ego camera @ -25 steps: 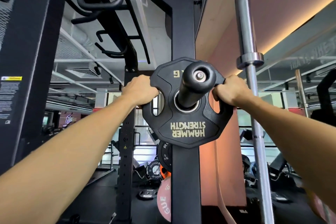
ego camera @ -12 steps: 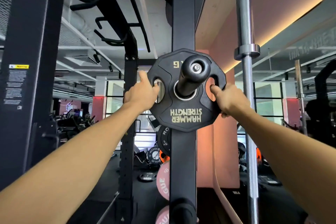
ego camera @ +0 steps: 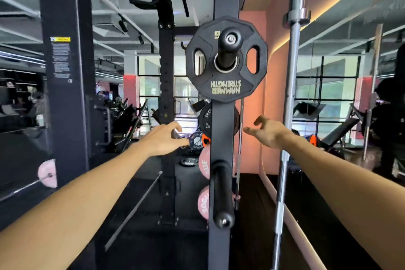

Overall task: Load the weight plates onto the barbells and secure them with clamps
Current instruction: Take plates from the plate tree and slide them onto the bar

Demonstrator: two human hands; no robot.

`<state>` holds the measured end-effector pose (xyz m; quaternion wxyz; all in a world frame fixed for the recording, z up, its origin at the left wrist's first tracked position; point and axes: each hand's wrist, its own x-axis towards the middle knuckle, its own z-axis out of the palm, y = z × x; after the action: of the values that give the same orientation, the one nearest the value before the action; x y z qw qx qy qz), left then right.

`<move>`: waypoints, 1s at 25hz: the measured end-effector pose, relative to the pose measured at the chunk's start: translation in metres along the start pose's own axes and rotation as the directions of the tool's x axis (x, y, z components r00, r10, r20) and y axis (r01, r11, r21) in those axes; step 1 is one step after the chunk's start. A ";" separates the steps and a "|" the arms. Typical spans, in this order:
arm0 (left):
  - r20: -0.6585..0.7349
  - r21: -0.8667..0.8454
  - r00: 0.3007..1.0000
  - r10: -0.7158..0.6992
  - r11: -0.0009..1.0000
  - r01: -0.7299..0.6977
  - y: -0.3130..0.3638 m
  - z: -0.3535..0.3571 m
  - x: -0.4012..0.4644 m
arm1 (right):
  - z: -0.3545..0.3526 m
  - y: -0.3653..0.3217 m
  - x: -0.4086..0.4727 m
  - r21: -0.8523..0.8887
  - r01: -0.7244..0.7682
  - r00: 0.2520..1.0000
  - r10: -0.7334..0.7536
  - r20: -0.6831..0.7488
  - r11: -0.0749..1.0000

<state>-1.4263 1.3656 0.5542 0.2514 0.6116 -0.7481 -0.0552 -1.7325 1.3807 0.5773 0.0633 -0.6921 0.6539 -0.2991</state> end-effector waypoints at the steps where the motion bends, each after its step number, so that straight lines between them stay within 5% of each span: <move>1: 0.000 -0.003 1.000 -0.019 1.000 0.019 -0.010 0.000 -0.017 | 0.008 -0.002 -0.011 -0.011 0.015 0.999 -0.015 0.040 1.000; 10: -0.160 0.003 0.966 -0.205 0.978 0.208 -0.106 -0.102 -0.153 | 0.073 -0.112 -0.069 -0.107 0.204 0.969 -0.186 0.160 0.973; 25: -0.259 0.040 0.879 -0.400 0.905 0.423 -0.407 -0.314 -0.353 | 0.258 -0.485 -0.167 0.060 0.421 0.873 -0.422 0.245 0.905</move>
<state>-0.8820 1.6687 0.5588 0.2946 0.7699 -0.5660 0.0045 -1.1781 1.5259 0.5440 0.0813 -0.8500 0.4733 -0.2167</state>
